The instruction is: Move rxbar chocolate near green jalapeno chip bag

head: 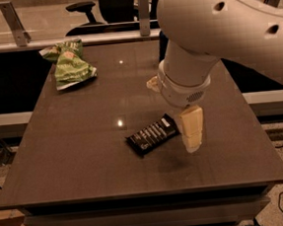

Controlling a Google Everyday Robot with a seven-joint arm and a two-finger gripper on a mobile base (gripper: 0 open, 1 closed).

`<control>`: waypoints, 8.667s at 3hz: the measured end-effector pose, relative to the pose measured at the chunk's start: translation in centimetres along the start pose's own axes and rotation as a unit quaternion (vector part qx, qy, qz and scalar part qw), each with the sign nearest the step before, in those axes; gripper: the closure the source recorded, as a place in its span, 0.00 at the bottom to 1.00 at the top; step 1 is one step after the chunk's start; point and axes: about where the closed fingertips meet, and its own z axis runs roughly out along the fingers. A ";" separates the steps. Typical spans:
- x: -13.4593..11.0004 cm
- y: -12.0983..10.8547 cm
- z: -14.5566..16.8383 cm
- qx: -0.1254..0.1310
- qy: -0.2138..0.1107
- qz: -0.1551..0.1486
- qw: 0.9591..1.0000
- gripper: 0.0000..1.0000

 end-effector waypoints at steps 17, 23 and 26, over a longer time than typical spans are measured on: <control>1.3 -6.7 -3.0 0.014 0.011 -0.040 0.999 1.00; -5.8 -17.8 0.7 0.041 -0.071 -0.128 0.988 1.00; -9.7 -20.0 4.7 0.029 -0.114 -0.159 0.980 1.00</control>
Offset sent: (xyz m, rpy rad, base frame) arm -0.0146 0.0233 -0.0445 -0.1154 0.1285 0.0932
